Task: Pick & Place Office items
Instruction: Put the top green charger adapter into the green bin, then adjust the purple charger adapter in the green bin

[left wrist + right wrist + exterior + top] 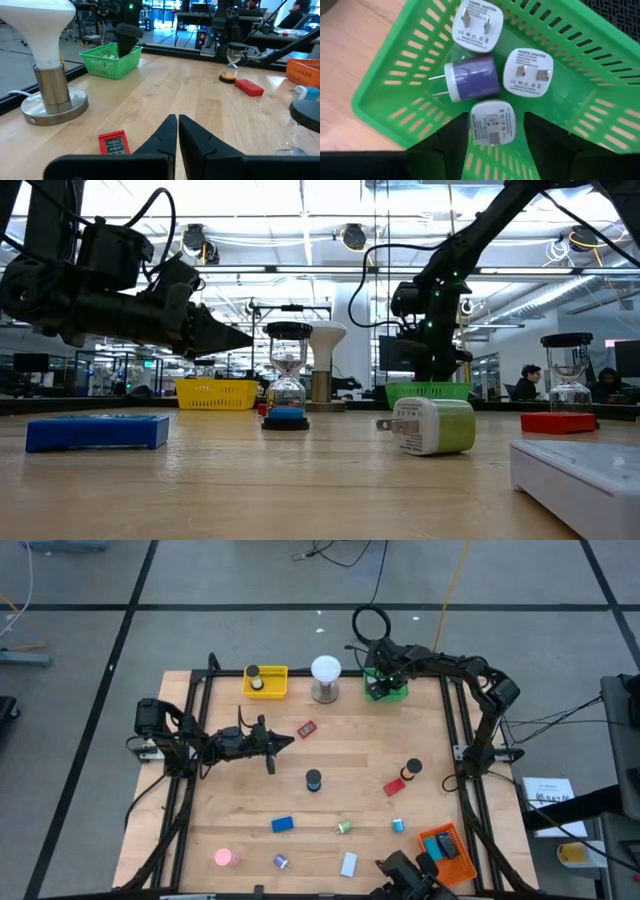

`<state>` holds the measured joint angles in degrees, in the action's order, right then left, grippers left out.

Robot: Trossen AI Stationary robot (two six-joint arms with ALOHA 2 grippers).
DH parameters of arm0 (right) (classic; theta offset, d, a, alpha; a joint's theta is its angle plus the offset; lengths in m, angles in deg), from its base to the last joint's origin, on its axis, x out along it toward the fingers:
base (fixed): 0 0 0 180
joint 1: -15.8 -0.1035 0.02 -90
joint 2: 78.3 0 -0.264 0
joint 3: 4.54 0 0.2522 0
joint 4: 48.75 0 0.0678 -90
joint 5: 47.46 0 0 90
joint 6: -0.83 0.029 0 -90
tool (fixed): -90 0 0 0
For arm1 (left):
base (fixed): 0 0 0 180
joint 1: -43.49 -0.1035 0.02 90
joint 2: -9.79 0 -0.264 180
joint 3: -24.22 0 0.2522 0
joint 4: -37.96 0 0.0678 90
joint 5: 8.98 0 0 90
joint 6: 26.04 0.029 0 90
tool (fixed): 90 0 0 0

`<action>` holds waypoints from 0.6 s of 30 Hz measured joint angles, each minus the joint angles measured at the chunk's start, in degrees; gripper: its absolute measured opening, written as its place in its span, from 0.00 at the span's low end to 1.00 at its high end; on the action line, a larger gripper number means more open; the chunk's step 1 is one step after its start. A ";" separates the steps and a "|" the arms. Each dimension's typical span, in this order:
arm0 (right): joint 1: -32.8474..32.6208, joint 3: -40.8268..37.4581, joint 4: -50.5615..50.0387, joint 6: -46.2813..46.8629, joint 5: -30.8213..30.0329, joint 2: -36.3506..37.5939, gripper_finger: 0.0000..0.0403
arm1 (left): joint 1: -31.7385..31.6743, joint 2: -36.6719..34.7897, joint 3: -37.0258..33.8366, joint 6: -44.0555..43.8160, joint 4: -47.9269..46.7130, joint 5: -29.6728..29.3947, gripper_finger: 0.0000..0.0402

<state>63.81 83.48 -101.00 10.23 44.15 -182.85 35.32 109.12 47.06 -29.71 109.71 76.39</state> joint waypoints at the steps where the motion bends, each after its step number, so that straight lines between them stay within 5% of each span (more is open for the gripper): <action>1: 0.00 0.00 0.01 -0.05 0.02 0.17 0.46 | 0.00 0.00 0.00 -0.04 -0.02 -0.02 0.05; 18: -2.18 0.04 1.71 -7.61 0.18 5.81 0.24 | 0.01 0.00 0.00 -0.31 -0.39 -0.02 0.05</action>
<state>61.63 83.53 -99.29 2.62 44.33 -177.04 35.33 109.12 47.06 -30.01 109.33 76.38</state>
